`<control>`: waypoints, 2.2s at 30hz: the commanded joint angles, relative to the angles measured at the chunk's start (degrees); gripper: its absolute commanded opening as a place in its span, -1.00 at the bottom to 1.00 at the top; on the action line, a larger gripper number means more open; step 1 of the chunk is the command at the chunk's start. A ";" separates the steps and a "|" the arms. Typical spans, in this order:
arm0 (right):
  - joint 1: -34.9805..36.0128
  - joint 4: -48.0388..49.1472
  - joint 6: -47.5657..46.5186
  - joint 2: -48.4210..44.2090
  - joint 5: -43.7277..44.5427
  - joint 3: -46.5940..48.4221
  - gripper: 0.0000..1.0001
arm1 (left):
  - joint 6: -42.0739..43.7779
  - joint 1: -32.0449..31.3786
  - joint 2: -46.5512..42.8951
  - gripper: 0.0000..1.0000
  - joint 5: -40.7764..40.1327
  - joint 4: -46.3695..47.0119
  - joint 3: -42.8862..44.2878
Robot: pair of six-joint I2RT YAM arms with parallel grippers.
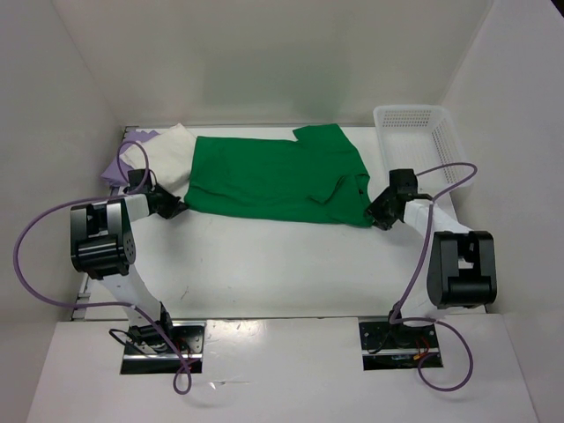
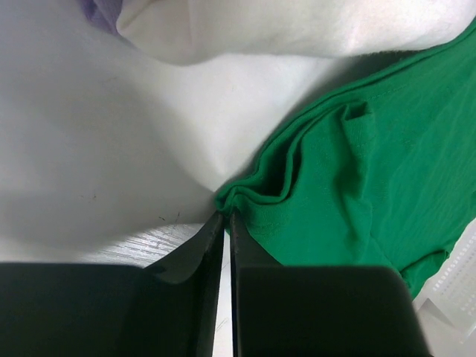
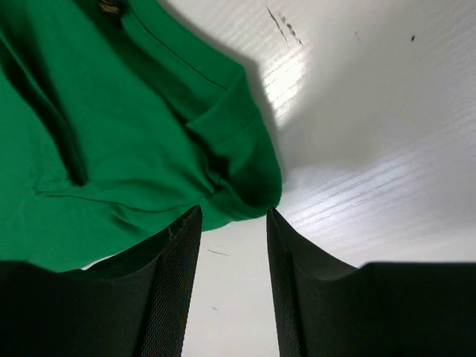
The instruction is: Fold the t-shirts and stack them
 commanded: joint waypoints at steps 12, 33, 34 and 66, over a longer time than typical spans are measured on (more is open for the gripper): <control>-0.50 4.60 -9.37 8.57 -4.50 8.75 -0.20 | -0.39 0.06 2.45 -0.92 0.46 0.35 1.84; -0.50 1.26 -9.38 10.16 -7.40 10.95 -0.45 | 0.14 0.06 0.78 -0.92 -0.06 -0.18 0.69; -0.50 1.26 -9.38 10.16 -7.40 11.55 -0.54 | 0.14 0.06 0.78 -0.92 -0.06 -0.18 0.69; -0.50 -4.09 -12.02 6.24 0.06 19.04 -0.13 | 0.67 0.06 -1.33 -0.92 -0.59 -1.24 0.69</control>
